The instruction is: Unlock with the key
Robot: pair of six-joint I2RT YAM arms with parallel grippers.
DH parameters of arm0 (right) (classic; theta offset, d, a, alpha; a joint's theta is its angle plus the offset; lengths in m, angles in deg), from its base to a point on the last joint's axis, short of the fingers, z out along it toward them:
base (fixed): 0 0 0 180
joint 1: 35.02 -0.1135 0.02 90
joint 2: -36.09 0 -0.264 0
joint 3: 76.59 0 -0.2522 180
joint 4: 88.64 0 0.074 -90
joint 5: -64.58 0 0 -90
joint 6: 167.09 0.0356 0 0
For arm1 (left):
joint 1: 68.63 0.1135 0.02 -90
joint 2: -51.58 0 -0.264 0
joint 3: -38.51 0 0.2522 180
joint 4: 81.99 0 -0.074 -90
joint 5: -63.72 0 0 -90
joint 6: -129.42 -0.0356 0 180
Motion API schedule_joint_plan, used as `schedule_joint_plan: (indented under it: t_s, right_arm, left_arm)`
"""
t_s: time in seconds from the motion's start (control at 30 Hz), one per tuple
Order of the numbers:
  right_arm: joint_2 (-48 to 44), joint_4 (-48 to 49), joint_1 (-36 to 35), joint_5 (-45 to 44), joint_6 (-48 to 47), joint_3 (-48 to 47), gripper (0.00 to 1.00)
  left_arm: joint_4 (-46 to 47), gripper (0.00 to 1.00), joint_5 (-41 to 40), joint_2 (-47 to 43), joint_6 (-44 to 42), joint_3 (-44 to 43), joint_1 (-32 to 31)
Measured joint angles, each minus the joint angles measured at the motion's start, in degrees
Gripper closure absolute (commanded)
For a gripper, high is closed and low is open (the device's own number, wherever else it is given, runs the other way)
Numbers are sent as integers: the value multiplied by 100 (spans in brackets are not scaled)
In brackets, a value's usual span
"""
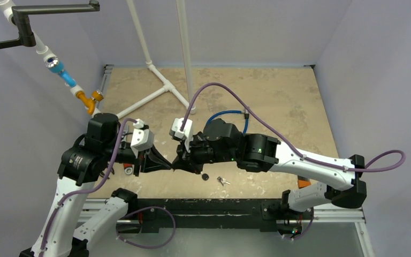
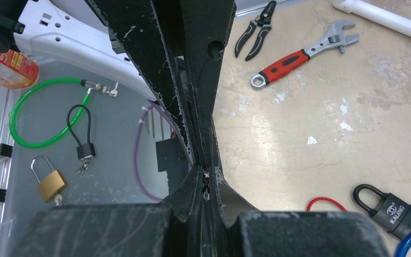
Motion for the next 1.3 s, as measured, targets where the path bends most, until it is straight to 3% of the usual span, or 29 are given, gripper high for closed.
schedule_joint_plan:
  t_s: [0.2, 0.4, 0.5, 0.7, 0.9, 1.0, 1.17, 1.3]
  right_arm:
    - [35, -17, -9, -2, -42, -17, 100]
    - [-55, 22, -24, -9, -13, 9, 85]
    - [-415, 39, -24, 0, 52, 192, 65]
    - [-1019, 219, -26, 2, 125, 352, 52]
    - [-1224, 507, -26, -48, 249, 575, 46]
    - [-1259, 713, -20, -42, 365, 758, 35]
    - [-1257, 1088, 280, 306, 748, 905, 35]
    - [-1257, 1665, 1231, 1132, 1447, 1067, 36]
  left_arm:
    - [-111, 100, -83, 4, -155, -33, -7]
    - [-264, 100, -125, -7, -413, -142, -11]
    - [-334, 100, -164, -7, -511, -243, -11]
    - [-363, 100, -173, -4, -621, -452, -11]
    - [-420, 100, -168, -11, -715, -656, -37]
    - [-483, 100, -166, -74, -911, -732, -42]
    - [-457, 100, -181, -505, -1574, -741, -52]
    - [-339, 100, -251, -966, -2317, -743, -76]
